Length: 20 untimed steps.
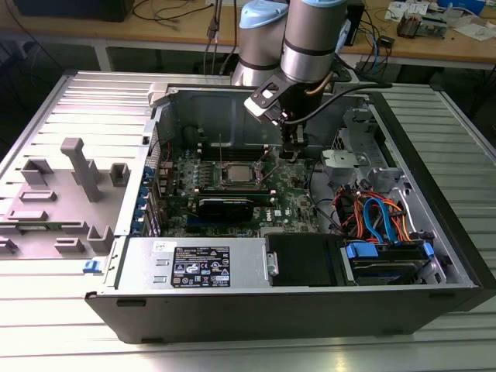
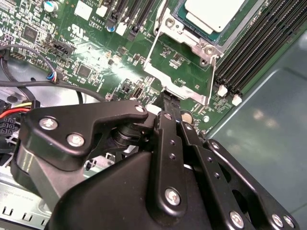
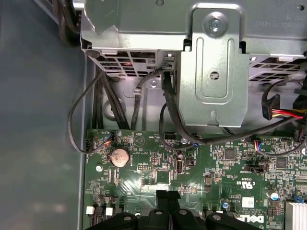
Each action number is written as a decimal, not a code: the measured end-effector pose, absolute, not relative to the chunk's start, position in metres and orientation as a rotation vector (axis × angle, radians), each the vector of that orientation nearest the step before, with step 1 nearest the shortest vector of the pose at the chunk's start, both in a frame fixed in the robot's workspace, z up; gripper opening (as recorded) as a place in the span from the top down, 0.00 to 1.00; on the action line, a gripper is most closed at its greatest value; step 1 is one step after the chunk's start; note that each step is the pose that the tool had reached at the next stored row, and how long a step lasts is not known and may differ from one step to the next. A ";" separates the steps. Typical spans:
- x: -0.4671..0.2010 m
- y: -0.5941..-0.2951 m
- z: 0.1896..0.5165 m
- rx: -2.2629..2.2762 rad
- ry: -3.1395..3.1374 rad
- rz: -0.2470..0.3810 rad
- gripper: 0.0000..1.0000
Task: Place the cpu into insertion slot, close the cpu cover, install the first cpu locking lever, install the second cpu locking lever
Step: 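Close the cpu cover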
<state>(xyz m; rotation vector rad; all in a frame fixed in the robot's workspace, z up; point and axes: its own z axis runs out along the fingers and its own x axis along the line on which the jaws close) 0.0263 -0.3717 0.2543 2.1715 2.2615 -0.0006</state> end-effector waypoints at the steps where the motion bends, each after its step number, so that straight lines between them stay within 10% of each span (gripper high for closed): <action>1: 0.026 -0.372 0.254 2.171 2.262 -0.001 0.89; 20: 0.017 -0.372 0.254 2.171 2.262 -0.001 0.89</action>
